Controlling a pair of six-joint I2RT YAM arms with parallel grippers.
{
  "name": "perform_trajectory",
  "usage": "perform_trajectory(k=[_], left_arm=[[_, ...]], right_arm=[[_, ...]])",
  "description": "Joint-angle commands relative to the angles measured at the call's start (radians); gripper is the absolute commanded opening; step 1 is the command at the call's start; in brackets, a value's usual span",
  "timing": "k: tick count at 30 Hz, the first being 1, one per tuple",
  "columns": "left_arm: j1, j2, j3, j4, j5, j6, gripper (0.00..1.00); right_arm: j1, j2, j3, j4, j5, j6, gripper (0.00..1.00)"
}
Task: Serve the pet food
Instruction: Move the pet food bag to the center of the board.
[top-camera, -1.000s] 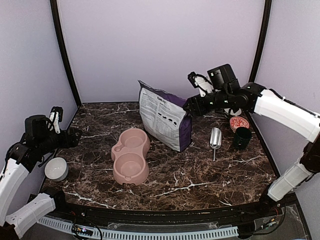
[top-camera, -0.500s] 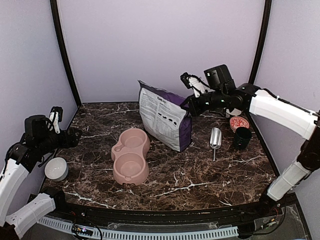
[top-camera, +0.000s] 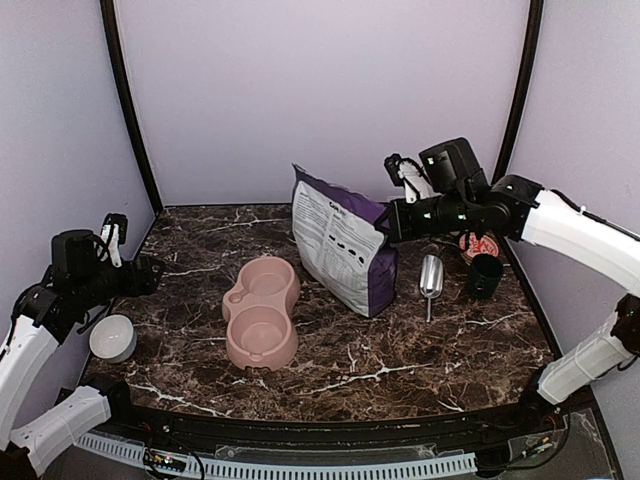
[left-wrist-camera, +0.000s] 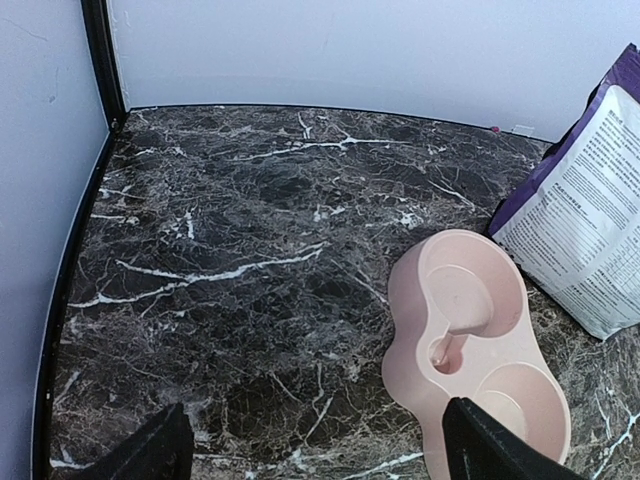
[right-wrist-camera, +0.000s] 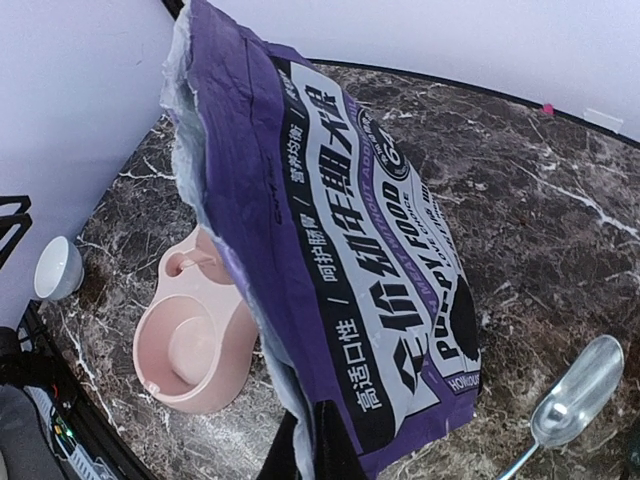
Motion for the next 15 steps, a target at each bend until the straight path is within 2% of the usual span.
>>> perform_trajectory(k=[1,9,15], left_arm=[[-0.003,0.018,0.0,0.022,0.018,0.002,0.89],[-0.003,0.09,0.063,0.024,0.075,-0.052,0.89],[-0.003,0.161,0.145,0.034,0.169,-0.129,0.87]], right_arm=[[0.062,-0.041,0.08,-0.047,0.085,0.192,0.0],[0.181,0.047,0.211,-0.173,0.181,0.368,0.0],[0.259,0.119,0.314,-0.238,0.222,0.462,0.0]])
